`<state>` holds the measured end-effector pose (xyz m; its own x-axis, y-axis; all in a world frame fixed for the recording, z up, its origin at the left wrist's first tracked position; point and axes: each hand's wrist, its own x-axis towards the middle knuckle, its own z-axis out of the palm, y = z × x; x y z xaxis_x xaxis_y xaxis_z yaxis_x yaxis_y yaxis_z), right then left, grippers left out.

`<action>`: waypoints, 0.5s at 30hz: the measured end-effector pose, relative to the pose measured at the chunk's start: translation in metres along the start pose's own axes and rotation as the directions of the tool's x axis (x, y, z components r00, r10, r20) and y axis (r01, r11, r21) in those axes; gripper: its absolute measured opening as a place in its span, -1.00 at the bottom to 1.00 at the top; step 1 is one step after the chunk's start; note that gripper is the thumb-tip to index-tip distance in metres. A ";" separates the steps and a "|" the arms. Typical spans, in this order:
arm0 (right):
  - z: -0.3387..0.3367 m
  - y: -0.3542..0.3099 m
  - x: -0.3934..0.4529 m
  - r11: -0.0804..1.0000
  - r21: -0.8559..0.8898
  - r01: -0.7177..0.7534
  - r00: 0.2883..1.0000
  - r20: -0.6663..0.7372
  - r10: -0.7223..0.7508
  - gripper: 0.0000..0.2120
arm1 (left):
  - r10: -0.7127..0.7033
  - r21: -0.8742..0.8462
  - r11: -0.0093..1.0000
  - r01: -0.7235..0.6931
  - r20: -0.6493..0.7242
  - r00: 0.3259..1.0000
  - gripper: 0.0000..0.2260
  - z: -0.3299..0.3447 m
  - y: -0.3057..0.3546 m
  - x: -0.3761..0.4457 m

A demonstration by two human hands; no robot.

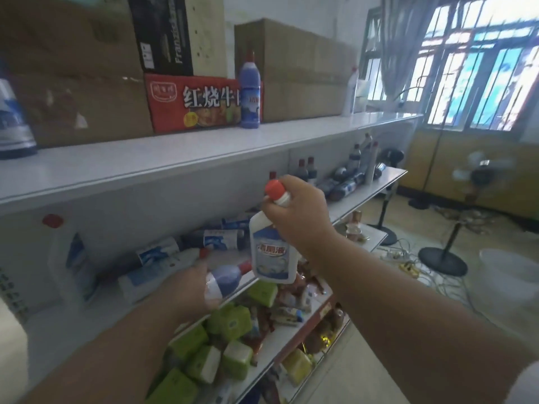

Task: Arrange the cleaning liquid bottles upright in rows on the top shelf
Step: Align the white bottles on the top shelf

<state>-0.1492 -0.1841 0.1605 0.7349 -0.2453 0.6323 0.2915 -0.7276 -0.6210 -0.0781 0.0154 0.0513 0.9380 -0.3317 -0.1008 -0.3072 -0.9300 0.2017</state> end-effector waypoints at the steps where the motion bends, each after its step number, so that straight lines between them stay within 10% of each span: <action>1: -0.012 -0.006 0.007 1.000 0.005 0.023 1.000 -0.009 -0.023 -0.88 | -0.014 -0.044 0.999 0.013 -0.025 1.000 -0.35 -0.007 0.006 -0.002; 15: -0.200 -0.053 0.109 0.958 0.097 0.269 0.963 -0.036 -0.266 -0.80 | -0.175 -0.683 0.679 -0.268 -0.506 0.845 -0.72 -0.118 0.172 -0.025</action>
<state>-0.2070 -0.2999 0.3550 0.6080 -0.0655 0.7912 0.5365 -0.7008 -0.4702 -0.1356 -0.1176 0.2031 0.9273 -0.0376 0.3725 -0.3508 -0.4347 0.8295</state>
